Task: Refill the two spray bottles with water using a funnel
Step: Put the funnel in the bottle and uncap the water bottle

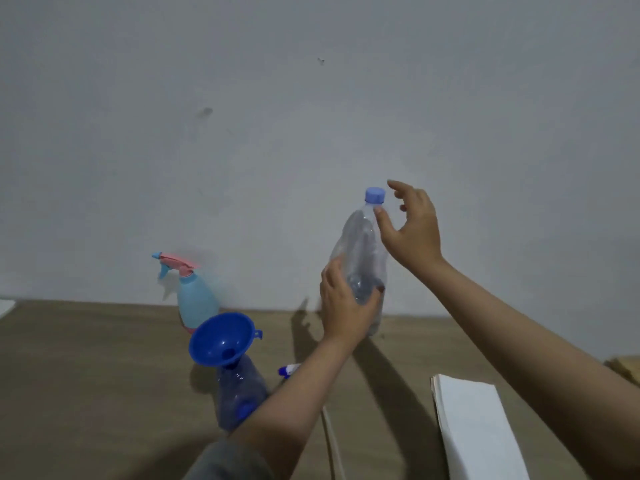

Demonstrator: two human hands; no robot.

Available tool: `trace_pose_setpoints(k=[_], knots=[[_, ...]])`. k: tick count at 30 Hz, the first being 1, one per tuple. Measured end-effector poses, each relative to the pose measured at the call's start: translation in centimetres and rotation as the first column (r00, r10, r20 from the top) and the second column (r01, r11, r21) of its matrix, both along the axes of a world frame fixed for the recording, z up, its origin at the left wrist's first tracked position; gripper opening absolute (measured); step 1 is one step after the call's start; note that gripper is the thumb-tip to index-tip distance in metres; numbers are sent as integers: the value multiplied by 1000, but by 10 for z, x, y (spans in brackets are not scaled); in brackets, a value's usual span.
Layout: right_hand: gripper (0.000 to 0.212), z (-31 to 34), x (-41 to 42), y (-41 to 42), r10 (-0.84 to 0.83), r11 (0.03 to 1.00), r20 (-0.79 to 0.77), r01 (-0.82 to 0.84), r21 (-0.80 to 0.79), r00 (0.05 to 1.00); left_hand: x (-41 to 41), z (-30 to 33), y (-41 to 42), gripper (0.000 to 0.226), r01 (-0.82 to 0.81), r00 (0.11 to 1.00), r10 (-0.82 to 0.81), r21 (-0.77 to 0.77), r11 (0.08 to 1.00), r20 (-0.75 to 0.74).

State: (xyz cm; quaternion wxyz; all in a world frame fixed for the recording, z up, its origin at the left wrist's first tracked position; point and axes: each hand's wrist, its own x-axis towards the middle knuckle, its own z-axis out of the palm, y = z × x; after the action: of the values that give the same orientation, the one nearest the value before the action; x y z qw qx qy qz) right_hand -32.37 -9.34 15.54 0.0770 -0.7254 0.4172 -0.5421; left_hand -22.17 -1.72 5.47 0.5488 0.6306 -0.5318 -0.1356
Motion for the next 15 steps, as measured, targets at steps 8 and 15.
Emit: trace_pose_setpoints(k=[8, 15], knots=[[31, 12, -6, -34, 105, 988, -68, -96, 122, 992, -11, 10, -55, 93, -24, 1000, 24, 185, 982, 0], [18, 23, -2, -15, 153, 988, -35, -153, 8, 988, -14, 26, -30, 83, -50, 997, 34, 242, 969, 71]])
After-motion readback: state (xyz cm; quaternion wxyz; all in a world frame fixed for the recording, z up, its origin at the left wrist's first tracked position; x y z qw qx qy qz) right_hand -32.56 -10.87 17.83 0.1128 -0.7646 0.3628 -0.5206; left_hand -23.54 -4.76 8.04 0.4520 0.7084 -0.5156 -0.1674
